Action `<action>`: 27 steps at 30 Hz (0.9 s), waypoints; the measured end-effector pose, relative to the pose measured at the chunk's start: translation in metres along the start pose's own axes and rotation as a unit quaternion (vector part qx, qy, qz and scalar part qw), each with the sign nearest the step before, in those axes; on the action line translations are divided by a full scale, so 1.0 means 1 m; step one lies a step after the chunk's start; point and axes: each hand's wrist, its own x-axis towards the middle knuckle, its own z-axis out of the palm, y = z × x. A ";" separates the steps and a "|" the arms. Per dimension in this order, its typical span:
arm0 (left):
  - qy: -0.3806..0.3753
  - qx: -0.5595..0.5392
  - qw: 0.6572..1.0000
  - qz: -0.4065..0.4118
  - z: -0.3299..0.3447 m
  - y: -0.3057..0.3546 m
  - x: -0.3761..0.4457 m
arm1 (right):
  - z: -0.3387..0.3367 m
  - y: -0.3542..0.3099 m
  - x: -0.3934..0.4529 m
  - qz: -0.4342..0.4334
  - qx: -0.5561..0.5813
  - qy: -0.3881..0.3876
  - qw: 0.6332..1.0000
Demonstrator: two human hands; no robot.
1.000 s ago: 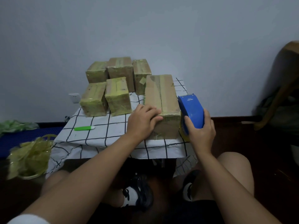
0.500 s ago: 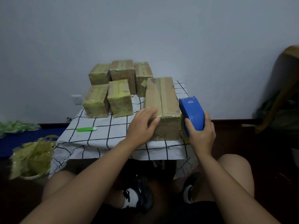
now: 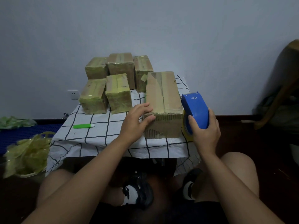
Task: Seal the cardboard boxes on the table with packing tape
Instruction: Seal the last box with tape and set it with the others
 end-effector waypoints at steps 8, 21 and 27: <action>-0.019 0.083 0.995 0.052 -0.005 -0.001 0.004 | 0.000 -0.003 0.001 0.002 0.004 -0.013 1.000; 0.017 -0.151 0.981 -0.122 0.002 0.024 -0.017 | -0.003 -0.008 0.001 0.014 0.007 -0.017 1.000; 0.044 -0.114 0.986 -0.111 0.000 0.024 -0.011 | -0.004 -0.009 0.000 0.011 0.009 -0.020 1.000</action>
